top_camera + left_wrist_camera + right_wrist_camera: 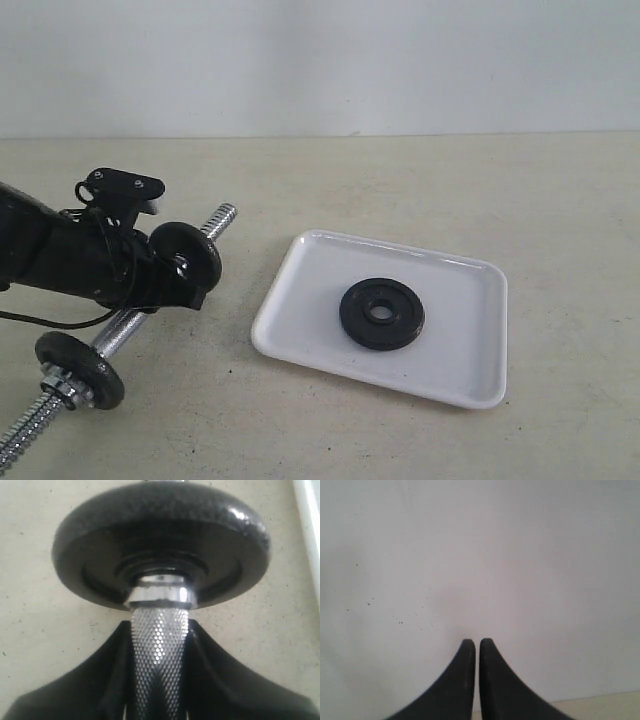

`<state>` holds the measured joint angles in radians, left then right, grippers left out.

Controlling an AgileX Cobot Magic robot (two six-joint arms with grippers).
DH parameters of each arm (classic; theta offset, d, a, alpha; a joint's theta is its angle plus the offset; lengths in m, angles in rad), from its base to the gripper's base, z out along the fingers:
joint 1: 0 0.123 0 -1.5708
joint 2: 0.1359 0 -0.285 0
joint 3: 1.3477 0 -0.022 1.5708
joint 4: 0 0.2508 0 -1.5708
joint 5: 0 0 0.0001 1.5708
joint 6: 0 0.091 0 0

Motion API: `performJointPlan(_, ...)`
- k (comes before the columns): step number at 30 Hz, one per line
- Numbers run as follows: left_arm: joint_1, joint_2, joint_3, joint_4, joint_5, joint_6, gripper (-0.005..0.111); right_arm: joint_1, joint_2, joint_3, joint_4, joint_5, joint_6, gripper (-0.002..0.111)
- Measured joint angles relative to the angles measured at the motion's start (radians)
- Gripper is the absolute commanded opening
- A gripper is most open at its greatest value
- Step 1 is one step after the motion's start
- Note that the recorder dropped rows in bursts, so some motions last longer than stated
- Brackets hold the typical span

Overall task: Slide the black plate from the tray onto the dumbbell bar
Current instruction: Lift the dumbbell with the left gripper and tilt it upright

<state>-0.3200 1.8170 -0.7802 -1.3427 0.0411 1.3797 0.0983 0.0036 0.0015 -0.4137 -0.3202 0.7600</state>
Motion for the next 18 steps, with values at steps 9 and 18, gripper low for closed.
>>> performJointPlan(9,0.0,-0.005,0.0,0.242,0.047,0.022,0.004,0.0,0.0,0.0,0.0,0.0,0.0,0.001)
performJointPlan(18,0.0,-0.014,0.0,0.433,0.091,0.021,0.004,0.0,0.0,0.0,-0.011,0.0,0.0,0.001)
